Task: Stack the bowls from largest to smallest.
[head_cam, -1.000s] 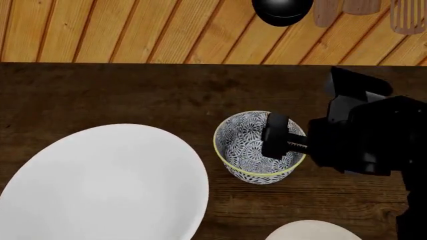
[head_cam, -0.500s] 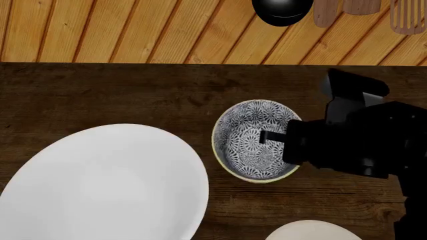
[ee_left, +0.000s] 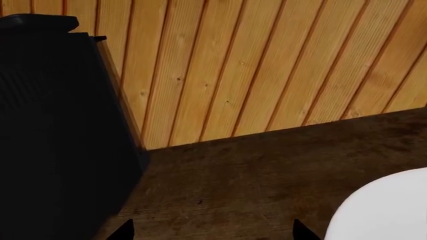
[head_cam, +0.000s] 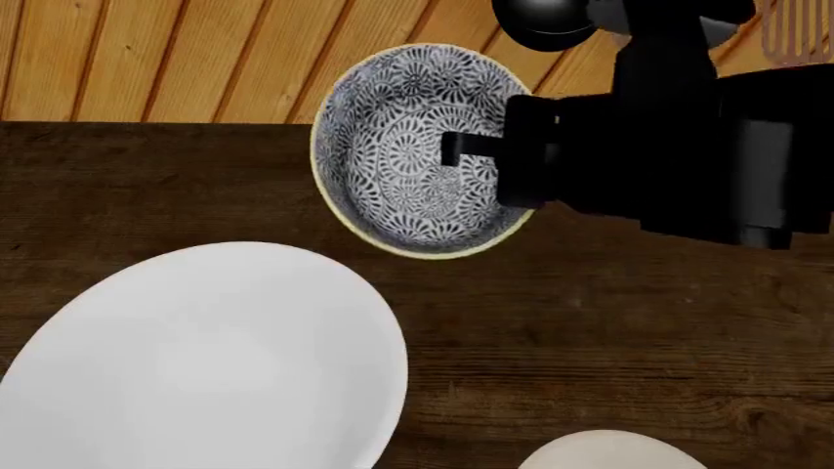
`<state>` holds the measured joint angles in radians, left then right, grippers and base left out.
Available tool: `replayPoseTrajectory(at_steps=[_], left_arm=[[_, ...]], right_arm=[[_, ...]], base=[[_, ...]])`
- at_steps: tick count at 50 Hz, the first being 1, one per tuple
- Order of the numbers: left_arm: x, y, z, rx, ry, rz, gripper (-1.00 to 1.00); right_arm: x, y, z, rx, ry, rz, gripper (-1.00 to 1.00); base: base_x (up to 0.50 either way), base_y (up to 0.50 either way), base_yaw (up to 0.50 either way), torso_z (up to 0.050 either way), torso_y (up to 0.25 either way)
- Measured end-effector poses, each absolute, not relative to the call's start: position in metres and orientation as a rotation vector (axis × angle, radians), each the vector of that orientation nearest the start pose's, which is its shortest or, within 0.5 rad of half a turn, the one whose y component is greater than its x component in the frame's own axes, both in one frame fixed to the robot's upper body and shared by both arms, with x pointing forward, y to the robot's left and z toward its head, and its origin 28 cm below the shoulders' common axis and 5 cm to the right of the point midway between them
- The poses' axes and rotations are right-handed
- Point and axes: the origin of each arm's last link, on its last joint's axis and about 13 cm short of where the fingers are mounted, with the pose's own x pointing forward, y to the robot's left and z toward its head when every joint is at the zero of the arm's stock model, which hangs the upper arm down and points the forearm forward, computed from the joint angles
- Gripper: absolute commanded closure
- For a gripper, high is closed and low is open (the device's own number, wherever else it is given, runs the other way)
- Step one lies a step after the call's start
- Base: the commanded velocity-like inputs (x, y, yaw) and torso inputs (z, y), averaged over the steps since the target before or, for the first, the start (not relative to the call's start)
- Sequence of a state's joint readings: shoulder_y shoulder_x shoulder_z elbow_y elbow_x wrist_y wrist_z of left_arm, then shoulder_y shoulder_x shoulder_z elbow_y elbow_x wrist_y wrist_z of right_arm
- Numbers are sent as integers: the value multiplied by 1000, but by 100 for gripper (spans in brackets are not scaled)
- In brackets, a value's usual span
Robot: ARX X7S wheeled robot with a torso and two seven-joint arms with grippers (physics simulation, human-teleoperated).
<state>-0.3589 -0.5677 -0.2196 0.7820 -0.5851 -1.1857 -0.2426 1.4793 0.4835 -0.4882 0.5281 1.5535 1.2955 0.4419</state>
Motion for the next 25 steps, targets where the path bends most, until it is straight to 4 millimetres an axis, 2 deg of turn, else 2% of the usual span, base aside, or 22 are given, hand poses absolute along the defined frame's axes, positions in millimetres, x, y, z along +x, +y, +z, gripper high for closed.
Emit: replayPoseTrajectory(at_steps=[8,15,25], left_arm=[[200,298,201,230,9,119,-100],[198,301,205,230,-4,133,-100],[194,302,211,223,-24,146,-100]], right_arm=[[330,-104,329,180,615,566,100],[322,-74,325,146,662,686,100],[316,-52,308,120,737,761,100]], base=[[0,0,0,0,0],[0,0,0,0,0],[0,0,0,0,0]])
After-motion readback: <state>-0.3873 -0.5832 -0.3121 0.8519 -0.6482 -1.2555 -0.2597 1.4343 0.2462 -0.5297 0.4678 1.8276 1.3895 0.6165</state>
